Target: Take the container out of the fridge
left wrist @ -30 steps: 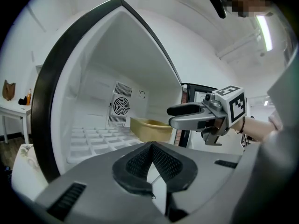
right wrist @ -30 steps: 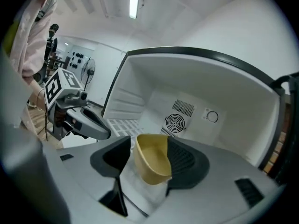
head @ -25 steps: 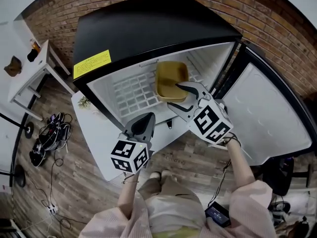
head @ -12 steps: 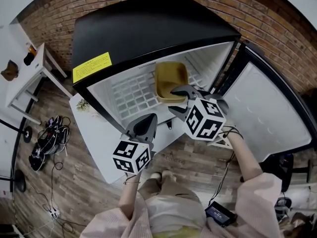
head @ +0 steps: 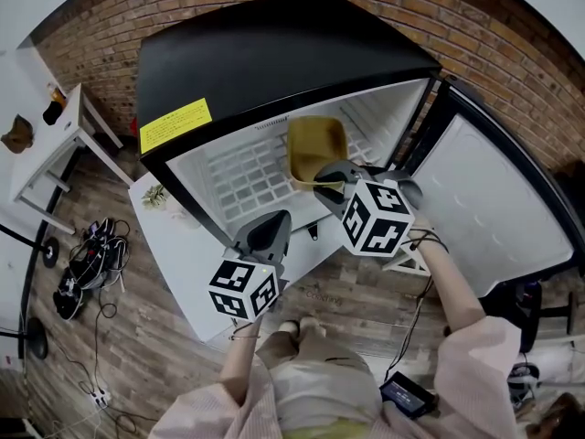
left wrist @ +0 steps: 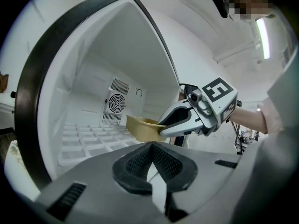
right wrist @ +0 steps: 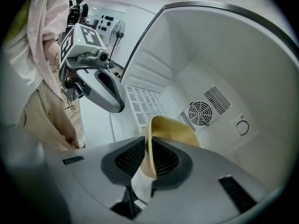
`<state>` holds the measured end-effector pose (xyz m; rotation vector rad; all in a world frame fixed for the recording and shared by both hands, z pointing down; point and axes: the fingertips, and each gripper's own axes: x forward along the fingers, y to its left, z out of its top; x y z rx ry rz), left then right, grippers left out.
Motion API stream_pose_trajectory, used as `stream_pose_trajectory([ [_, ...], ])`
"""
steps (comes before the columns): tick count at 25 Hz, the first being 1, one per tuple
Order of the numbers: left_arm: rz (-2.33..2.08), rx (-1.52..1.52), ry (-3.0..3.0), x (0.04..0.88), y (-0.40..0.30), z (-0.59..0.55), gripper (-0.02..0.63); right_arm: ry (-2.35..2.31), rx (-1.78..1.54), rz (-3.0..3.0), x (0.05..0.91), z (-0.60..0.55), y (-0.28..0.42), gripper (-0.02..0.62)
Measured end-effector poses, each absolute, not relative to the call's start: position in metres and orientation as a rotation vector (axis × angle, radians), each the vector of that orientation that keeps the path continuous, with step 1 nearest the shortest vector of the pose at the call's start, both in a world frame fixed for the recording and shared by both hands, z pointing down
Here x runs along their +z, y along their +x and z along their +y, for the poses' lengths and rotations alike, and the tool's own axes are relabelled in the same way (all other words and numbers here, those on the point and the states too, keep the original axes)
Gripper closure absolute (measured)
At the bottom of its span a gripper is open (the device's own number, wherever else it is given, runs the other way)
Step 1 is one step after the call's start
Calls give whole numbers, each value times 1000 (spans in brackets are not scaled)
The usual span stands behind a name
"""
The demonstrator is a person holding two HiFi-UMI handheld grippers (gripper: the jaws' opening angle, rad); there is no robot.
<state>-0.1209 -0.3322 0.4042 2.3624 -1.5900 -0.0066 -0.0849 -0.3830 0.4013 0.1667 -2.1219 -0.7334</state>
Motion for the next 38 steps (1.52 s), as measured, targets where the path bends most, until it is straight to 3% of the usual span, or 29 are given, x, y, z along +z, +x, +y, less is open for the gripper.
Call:
stream_pose_trajectory([
  [38, -1464, 43, 2469, 410, -120, -294, 614, 428, -696, -2180, 402, -300, -55, 569],
])
